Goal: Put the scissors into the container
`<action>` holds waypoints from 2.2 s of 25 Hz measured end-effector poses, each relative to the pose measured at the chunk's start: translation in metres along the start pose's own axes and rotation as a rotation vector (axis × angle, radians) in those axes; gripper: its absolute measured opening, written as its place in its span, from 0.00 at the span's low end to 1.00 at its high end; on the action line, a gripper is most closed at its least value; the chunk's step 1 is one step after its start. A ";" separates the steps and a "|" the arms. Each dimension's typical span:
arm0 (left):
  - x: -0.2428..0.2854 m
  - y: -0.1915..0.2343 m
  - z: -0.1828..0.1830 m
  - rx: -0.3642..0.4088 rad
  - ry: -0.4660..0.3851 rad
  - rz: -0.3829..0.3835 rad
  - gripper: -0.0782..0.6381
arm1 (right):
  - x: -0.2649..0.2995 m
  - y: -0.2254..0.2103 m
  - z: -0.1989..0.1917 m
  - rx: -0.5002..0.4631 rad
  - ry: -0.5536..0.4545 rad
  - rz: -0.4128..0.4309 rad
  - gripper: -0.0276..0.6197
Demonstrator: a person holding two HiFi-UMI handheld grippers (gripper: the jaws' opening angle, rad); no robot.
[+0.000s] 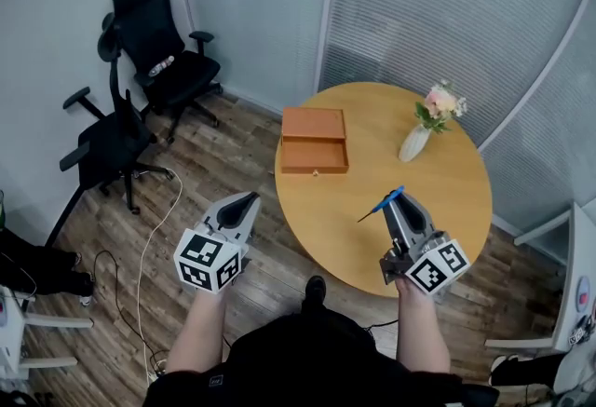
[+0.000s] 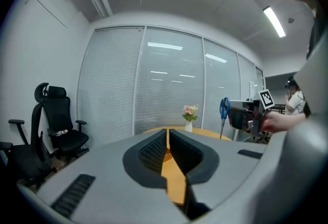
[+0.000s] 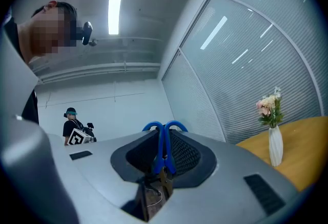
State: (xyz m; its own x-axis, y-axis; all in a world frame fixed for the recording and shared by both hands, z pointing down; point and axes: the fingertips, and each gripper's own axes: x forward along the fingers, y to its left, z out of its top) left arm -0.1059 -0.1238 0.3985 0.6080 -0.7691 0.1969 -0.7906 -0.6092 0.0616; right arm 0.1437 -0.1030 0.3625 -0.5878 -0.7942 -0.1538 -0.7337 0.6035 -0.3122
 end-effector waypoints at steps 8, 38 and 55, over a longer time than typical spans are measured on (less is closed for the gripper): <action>0.080 0.018 0.008 -0.021 0.052 0.036 0.15 | 0.050 -0.085 0.000 0.062 0.032 0.042 0.18; 0.234 0.111 -0.011 -0.057 0.114 -0.065 0.15 | 0.214 -0.218 -0.096 -0.084 0.334 0.001 0.18; 0.258 0.170 -0.081 -0.183 0.204 -0.085 0.15 | 0.289 -0.226 -0.263 -0.346 0.877 0.119 0.18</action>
State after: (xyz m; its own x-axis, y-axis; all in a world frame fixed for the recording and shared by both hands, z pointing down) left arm -0.0892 -0.4104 0.5388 0.6598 -0.6509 0.3755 -0.7489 -0.6105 0.2578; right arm 0.0503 -0.4501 0.6355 -0.6080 -0.4750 0.6362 -0.6302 0.7761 -0.0228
